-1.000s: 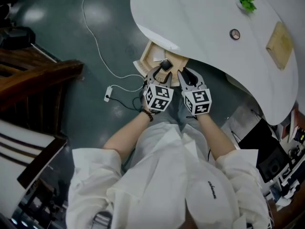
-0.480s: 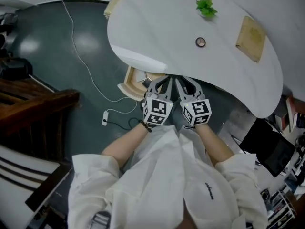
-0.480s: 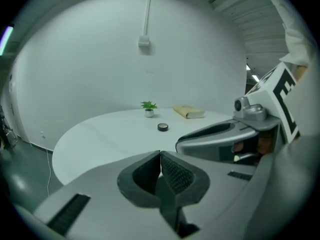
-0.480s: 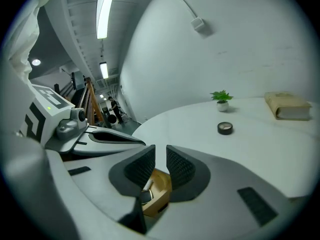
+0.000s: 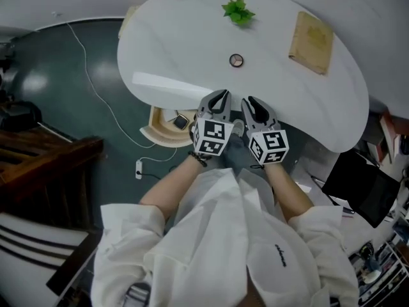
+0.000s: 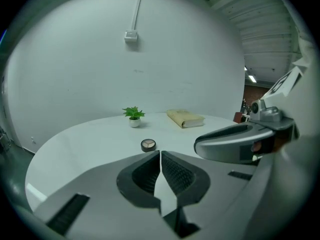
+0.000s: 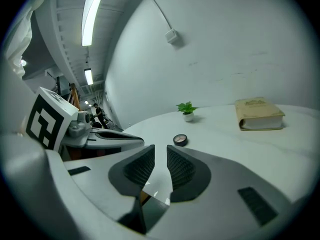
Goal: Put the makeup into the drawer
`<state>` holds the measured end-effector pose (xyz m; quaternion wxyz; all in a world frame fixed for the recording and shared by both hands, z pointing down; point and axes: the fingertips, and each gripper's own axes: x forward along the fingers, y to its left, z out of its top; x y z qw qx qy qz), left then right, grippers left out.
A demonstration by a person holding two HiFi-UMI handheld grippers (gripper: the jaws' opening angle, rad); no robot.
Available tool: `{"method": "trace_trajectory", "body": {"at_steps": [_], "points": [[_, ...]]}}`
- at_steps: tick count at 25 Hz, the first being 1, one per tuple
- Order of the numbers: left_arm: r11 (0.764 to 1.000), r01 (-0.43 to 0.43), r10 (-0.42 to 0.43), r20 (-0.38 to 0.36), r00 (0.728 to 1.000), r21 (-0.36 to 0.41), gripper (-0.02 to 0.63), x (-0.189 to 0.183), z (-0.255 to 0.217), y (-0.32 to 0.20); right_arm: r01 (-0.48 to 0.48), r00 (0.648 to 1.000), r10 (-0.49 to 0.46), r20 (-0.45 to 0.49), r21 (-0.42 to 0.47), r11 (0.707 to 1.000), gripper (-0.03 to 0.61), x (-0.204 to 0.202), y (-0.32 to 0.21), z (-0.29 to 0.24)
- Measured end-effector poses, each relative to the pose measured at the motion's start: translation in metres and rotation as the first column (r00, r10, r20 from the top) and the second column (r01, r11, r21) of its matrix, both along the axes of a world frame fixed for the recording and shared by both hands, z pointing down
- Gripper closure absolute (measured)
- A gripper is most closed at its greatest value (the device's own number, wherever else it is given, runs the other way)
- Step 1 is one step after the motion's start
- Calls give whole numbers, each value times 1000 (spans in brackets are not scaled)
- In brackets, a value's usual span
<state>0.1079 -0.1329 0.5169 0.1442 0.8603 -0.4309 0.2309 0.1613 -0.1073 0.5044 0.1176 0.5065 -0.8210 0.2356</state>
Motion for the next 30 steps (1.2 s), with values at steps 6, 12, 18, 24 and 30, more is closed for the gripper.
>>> {"method": "trace_trajectory", "body": {"at_steps": [6,12,18,24,30], "points": [[1000,10,-9,27,1000,-28,583,27,10,-22,-4,1000,4,8,3,1000,483,31,-26,1],[998,41,-39,38,999,-49,532,41,22,-48,28,1000,-28,8,-6,1000,479,43,-53,9],[992,72,-66,54,996,-106,400,51,42,-73,52,999,-52,4,-18,998,483,51,-73,18],[985,99,-91,68,994,-140,316,55,57,-97,72,997,-72,3,-34,997,483,53,-89,27],[979,115,-103,77,992,-167,293,58,68,-114,84,996,-85,-6,-43,996,483,55,-105,35]]}}
